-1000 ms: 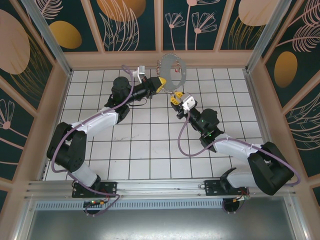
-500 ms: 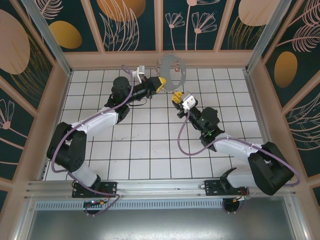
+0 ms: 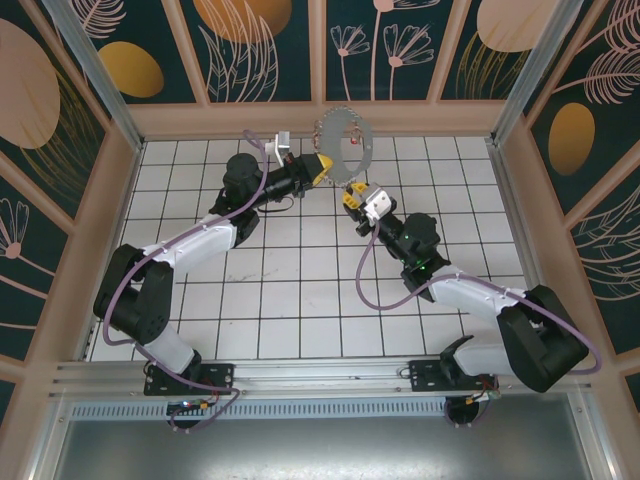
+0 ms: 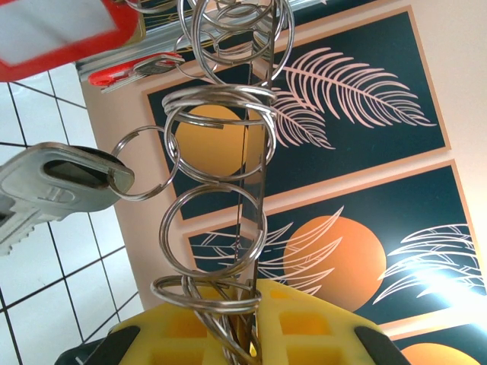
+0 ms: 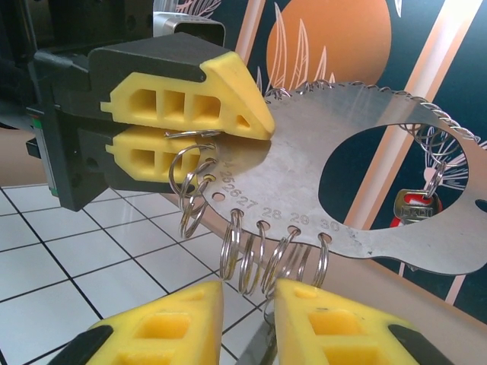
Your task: Put the keys on the keyring
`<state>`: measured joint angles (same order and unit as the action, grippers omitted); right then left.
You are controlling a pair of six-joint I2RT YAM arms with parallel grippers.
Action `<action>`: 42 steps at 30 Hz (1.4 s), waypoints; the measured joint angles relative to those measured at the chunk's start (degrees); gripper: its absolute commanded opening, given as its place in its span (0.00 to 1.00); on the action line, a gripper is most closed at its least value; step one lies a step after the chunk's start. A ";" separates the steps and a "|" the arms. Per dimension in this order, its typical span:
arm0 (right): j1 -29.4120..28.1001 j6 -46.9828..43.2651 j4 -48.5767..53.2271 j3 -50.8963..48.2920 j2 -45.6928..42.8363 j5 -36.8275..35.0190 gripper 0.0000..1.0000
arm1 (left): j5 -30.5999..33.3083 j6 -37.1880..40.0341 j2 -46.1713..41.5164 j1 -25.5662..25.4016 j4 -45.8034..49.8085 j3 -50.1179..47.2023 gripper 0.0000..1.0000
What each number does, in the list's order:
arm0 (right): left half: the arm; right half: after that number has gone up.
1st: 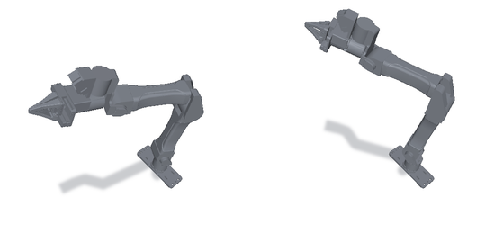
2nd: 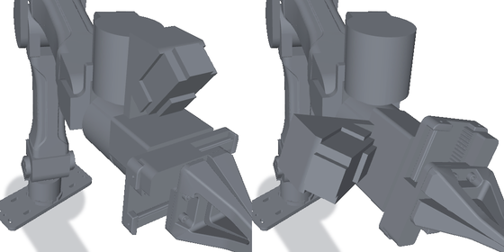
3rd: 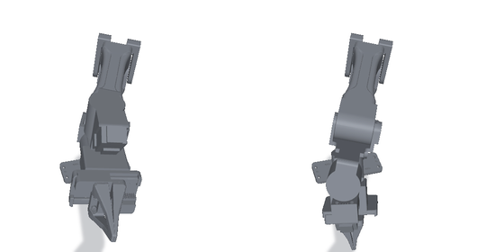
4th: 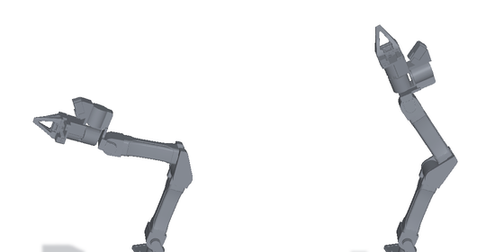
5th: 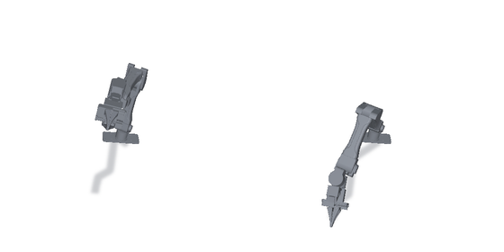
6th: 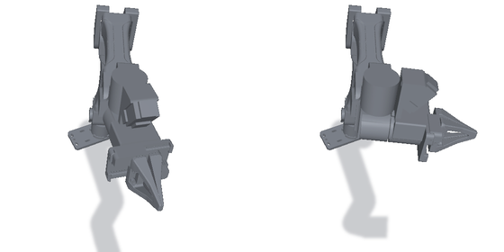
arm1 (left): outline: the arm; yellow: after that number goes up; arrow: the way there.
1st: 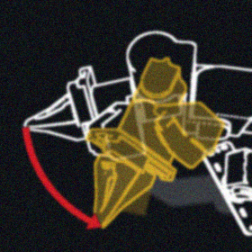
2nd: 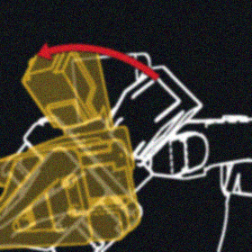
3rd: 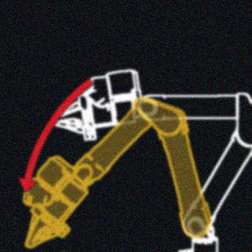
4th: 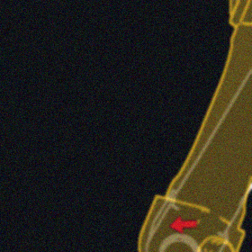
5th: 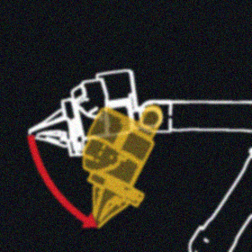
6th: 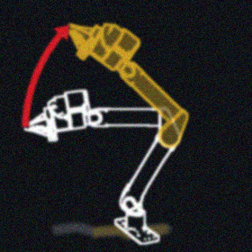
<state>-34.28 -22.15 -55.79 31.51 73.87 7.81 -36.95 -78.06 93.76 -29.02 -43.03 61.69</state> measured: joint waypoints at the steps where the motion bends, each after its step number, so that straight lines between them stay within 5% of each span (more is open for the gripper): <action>1: 0.17 0.02 0.11 0.00 -0.02 -0.02 0.24 | -0.02 0.00 0.00 -0.02 0.00 0.00 0.00; 12: 0.72 0.44 0.31 0.00 -0.07 -0.26 0.15 | -0.02 0.00 0.00 -0.04 0.00 0.00 0.00; 42: 0.72 1.70 0.28 -0.81 -1.49 1.75 0.14 | -0.02 0.00 0.00 -0.26 0.00 0.00 0.00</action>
<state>-33.56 -20.45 -55.51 30.70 72.38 9.56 -36.97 -78.06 93.76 -29.28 -43.03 61.69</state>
